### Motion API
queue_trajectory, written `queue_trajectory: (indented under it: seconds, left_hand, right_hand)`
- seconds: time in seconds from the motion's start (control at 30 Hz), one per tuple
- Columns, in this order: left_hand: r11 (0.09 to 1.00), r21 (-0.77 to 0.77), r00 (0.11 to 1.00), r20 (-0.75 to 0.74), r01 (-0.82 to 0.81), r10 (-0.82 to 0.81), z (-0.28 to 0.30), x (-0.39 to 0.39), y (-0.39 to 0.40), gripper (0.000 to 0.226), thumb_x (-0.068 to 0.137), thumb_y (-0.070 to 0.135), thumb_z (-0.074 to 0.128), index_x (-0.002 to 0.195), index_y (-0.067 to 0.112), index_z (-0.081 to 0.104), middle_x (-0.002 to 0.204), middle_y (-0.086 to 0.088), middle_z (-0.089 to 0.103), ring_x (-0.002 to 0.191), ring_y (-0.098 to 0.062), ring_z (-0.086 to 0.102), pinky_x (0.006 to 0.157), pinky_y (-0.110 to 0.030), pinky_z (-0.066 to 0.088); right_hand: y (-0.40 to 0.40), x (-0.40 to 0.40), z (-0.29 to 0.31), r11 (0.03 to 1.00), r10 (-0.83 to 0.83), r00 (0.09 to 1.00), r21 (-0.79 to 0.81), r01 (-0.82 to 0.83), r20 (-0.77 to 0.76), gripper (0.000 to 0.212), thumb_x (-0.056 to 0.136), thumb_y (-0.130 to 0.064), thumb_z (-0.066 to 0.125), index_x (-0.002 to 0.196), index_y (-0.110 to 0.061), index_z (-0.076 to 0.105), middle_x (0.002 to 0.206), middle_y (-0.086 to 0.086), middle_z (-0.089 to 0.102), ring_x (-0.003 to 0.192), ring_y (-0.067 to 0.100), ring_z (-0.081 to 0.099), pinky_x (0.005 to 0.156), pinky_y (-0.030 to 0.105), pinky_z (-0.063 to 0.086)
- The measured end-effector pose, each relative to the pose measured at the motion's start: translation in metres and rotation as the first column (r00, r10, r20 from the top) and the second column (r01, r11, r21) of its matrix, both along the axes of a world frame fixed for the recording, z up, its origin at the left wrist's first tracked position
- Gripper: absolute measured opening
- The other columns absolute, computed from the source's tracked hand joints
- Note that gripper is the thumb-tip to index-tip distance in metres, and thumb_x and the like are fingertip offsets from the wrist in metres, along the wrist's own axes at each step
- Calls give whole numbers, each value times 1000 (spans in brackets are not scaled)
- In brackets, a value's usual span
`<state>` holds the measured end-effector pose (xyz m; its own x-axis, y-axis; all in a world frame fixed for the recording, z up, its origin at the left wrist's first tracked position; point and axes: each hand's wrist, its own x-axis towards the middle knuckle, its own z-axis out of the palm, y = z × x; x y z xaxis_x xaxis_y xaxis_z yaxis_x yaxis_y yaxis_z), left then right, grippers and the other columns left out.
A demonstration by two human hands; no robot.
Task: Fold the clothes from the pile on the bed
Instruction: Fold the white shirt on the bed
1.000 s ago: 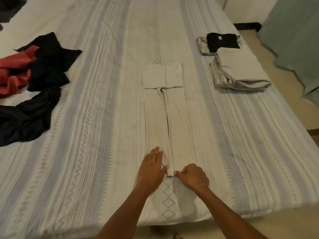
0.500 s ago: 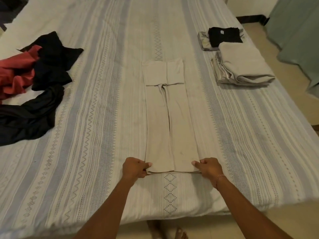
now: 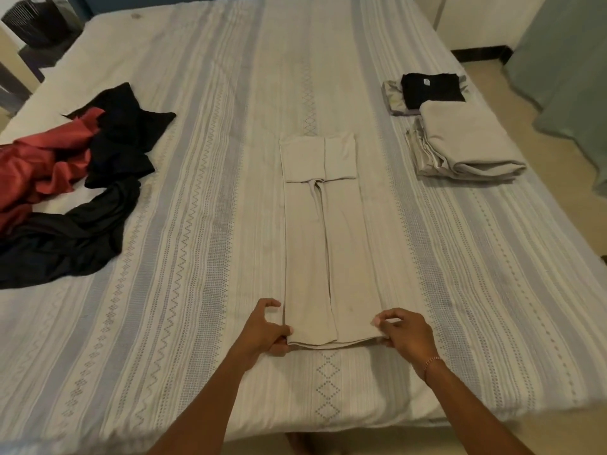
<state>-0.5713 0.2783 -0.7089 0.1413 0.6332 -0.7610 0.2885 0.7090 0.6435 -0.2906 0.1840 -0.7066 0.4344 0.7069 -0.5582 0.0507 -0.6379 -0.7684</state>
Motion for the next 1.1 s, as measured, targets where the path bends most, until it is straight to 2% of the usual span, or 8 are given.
queue_trajectory:
  seconds: [0.13,0.37,0.53,0.63,0.73,0.83,0.97,1.1]
  left_hand:
    - [999,-30,994,102,36,-33,22,7,30,22,88,2,74,110,0,71,100,-26,74,81,-27,73,71,-32,62]
    - [983,-168,977,181,-80,110,25,28,137,25,99,8,59,109,-14,67,99,-27,73,75,-24,75,64,-29,63]
    - [983,-108,973,159,-151,167,4,48,197,34,100,30,61,101,-4,62,98,-26,74,78,-29,75,61,-32,61]
    - [984,78,986,-32,-158,161,-14,53,201,28,97,28,67,97,0,67,91,-19,73,67,-23,69,64,-34,61]
    - [966,244,963,-228,-86,143,-27,50,185,31,88,30,77,81,1,71,75,-17,71,55,-17,63,61,-34,60]
    - [986,157,937,-350,49,9,-26,46,161,43,75,36,88,75,-4,72,64,-14,72,51,-17,68,52,-29,59]
    - [988,-49,951,-270,145,-153,-22,44,149,38,72,28,91,77,-2,70,66,-14,73,53,-17,66,49,-25,54]
    - [988,-33,964,-217,150,-153,-16,38,140,25,81,16,84,76,-1,67,65,-13,71,52,-14,62,52,-24,53]
  right_hand:
    - [33,21,15,1000,15,986,-13,-18,-168,11,86,-15,79,87,-4,79,90,15,77,76,25,74,86,42,61]
    - [133,53,26,998,-58,922,-38,47,-382,25,93,-20,70,100,3,73,84,16,73,69,18,67,66,28,55]
    - [206,60,7,995,-101,963,-31,96,-249,29,96,-36,67,97,-8,71,83,9,75,67,16,66,64,28,52]
    - [212,61,-15,987,-131,982,72,142,-132,26,100,-35,61,115,-15,69,103,3,74,76,15,68,66,28,56]
    - [190,58,-33,980,-149,987,142,139,62,19,97,-34,66,113,-24,67,108,0,72,91,17,70,78,36,59]
    - [154,47,-40,998,-63,987,-8,65,148,24,91,-37,73,106,-19,69,98,-3,72,92,16,69,81,32,57]
    - [132,39,-44,994,14,1000,-107,-11,24,33,88,-36,76,114,-21,62,106,-3,66,100,16,65,93,40,56]
    - [132,41,-47,995,-5,1000,-95,8,30,27,86,-21,80,108,-16,64,104,8,69,96,25,69,91,45,58]
